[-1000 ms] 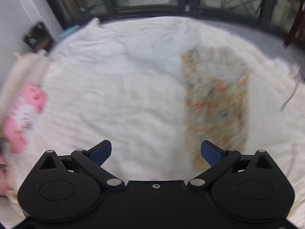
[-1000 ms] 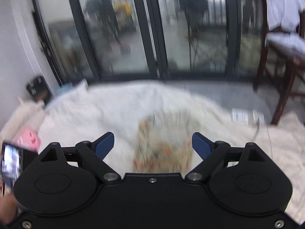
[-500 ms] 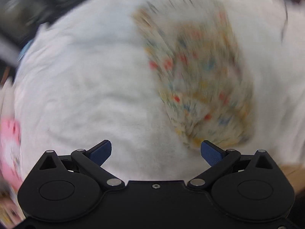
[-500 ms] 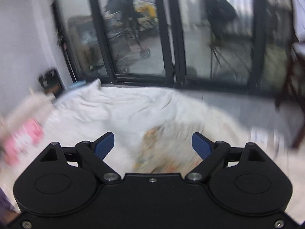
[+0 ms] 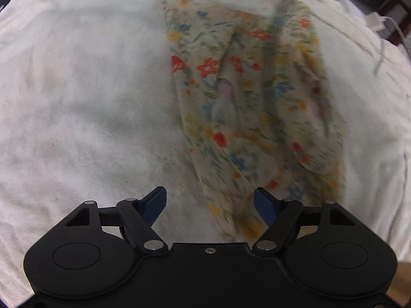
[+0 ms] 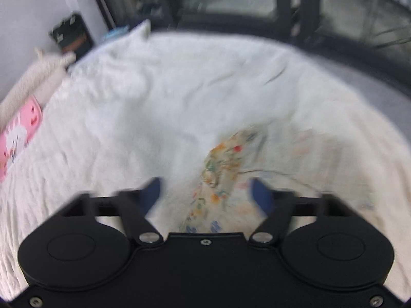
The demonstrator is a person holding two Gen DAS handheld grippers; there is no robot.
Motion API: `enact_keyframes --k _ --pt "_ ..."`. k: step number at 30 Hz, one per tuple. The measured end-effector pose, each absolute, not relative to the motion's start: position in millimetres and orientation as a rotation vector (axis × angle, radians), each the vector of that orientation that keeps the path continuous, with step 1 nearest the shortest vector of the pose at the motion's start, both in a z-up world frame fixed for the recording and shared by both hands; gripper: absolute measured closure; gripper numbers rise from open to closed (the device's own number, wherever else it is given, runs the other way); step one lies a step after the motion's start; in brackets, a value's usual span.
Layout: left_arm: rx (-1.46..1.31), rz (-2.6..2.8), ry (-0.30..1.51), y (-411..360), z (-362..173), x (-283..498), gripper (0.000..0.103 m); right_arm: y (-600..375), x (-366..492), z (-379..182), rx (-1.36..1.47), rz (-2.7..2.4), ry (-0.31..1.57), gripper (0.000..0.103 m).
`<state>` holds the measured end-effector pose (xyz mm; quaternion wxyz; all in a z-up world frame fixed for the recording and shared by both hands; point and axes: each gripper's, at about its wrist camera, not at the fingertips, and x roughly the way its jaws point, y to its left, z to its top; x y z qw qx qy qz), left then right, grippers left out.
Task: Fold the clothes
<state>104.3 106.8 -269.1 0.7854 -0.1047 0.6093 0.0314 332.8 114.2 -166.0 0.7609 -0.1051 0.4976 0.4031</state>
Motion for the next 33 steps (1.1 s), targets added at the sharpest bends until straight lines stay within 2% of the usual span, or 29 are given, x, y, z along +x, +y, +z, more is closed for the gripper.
enact_keyframes --k 5,7,8,9,10,15,18,23,33 --pt "-0.298 0.011 1.336 112 -285 110 0.032 165 343 -226 -0.335 0.832 1.149 0.048" --pt "-0.321 -0.010 1.341 114 -291 109 0.061 171 344 -242 -0.358 0.815 1.163 0.063" --pt "-0.336 -0.011 1.348 116 -294 108 0.068 172 345 -251 -0.357 0.800 1.175 0.066" --pt "-0.351 -0.012 1.354 118 -297 108 0.076 170 347 -254 -0.350 0.790 1.184 0.084" --pt "-0.365 -0.013 1.361 120 -298 107 0.080 166 349 -258 -0.315 0.778 1.198 0.092" --pt "-0.359 -0.017 1.349 122 -294 101 0.092 141 350 -241 -0.185 0.770 1.183 0.098" --pt "-0.355 -0.018 1.328 122 -287 98 0.096 113 352 -216 -0.121 0.780 1.147 0.098" --pt "-0.308 -0.083 1.291 104 -275 86 0.096 39 366 -191 -0.036 0.745 1.115 0.098" --pt "-0.221 -0.127 1.415 69 -303 92 0.096 -8 398 -254 -0.010 0.595 1.238 0.098"
